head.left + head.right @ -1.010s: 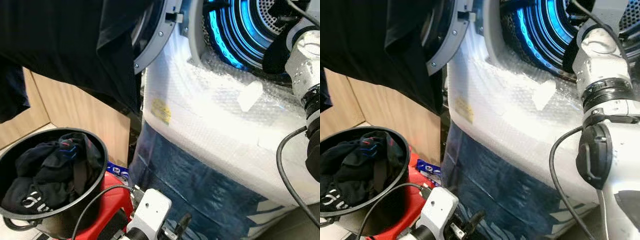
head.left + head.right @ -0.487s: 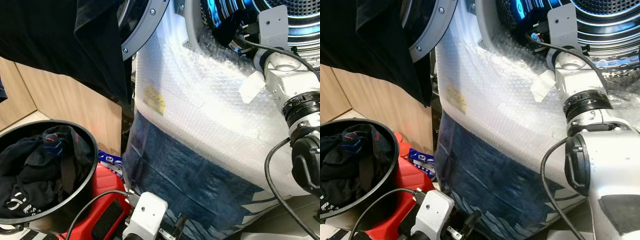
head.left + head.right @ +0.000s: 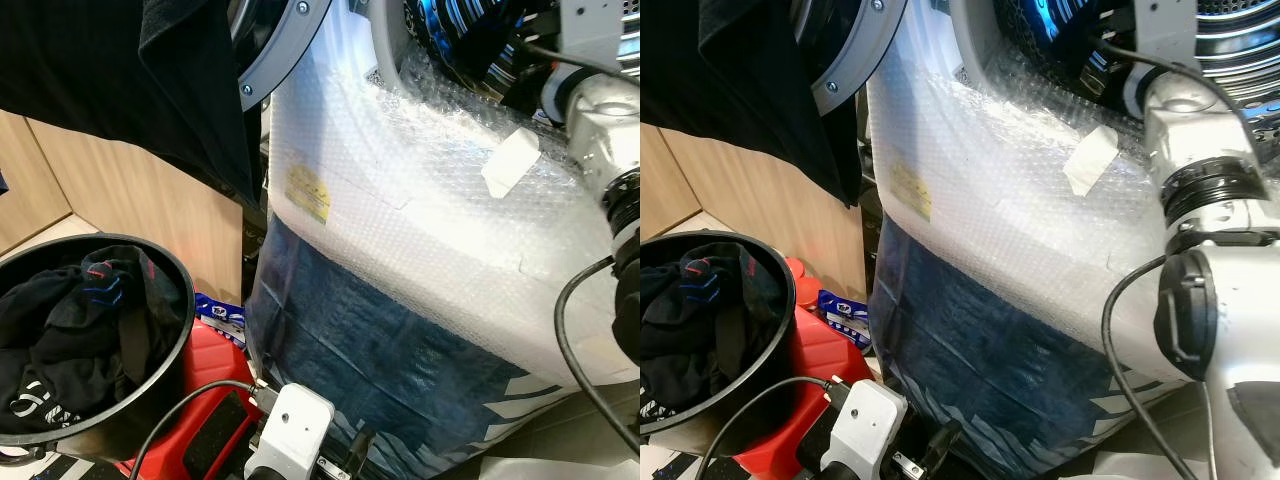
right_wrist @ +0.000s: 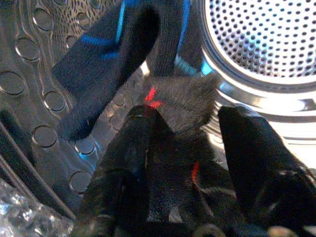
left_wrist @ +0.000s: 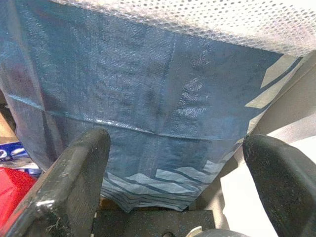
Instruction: Clothes washing
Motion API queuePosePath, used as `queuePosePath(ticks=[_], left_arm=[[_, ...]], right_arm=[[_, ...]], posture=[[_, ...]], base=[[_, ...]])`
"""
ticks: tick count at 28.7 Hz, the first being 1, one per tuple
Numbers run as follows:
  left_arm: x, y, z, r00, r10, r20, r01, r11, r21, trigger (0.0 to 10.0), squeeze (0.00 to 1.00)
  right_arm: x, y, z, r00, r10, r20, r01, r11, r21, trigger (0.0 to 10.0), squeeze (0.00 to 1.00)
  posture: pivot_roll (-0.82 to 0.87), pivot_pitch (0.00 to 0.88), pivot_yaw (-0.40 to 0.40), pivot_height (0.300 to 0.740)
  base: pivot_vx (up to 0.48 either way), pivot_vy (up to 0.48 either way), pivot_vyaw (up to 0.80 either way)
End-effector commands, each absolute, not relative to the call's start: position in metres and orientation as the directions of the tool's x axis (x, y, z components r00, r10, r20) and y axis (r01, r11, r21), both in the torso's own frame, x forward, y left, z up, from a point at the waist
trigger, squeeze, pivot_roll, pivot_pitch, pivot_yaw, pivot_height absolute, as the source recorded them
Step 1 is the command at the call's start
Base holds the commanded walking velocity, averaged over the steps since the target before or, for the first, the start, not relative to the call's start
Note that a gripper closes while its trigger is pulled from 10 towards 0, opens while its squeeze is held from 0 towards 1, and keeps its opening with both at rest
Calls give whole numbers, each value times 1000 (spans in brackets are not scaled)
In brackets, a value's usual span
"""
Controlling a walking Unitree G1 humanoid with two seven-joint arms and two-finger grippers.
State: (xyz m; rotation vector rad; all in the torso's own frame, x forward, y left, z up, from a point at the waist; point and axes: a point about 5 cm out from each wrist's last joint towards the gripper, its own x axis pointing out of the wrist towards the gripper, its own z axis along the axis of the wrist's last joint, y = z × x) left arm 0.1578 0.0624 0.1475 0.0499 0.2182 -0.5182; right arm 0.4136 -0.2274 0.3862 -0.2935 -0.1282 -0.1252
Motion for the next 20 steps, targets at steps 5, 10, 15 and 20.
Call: queuePosePath(ticks=[5,10,15,20], left_arm=[[155,52,150,816,-539,-208,542,839,-49,10000,0],[161,51,151,812,-551,-194,555,831,-38,10000,0],[170,50,153,810,-560,-175,566,824,-16,10000,0],[182,57,154,815,-557,-158,567,823,24,10000,0]], right_arm=[[406,-240,405,981,-106,163,150,946,-288,10000,1000],[401,-252,412,961,-181,209,228,947,-228,10000,1000],[397,-257,419,961,-142,238,186,968,-170,10000,1000],[392,-261,424,942,-38,333,79,991,-110,10000,0]], posture=[[117,212,-174,740],[109,187,-164,740],[112,147,-157,740],[113,94,-142,740]], base=[[0,0,0],[0,0,0],[0,0,0],[0,0,0]])
